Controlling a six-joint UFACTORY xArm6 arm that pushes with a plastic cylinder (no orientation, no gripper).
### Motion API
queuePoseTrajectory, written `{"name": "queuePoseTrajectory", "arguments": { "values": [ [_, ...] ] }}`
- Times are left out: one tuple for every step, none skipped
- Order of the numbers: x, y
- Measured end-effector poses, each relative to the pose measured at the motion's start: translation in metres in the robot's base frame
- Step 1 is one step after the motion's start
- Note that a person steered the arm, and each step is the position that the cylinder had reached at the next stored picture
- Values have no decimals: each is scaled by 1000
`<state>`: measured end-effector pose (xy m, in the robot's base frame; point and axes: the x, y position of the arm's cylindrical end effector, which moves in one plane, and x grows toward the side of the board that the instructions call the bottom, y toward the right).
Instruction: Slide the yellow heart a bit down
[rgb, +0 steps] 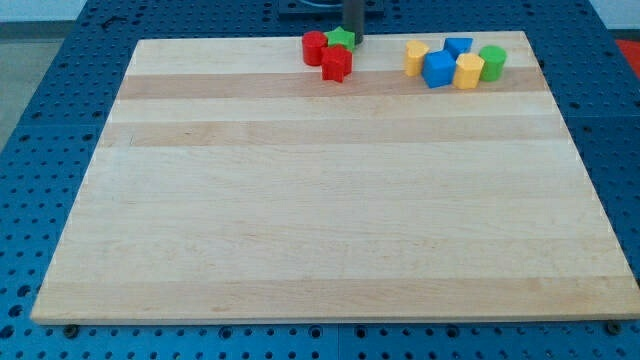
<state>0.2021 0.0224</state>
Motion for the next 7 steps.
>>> {"name": "queuePoseTrajectory", "arguments": {
  "values": [
    [19,-8],
    [13,28],
    [-4,93],
    [-3,123],
    [9,89],
    [33,80],
    [58,80]
  ]
}}
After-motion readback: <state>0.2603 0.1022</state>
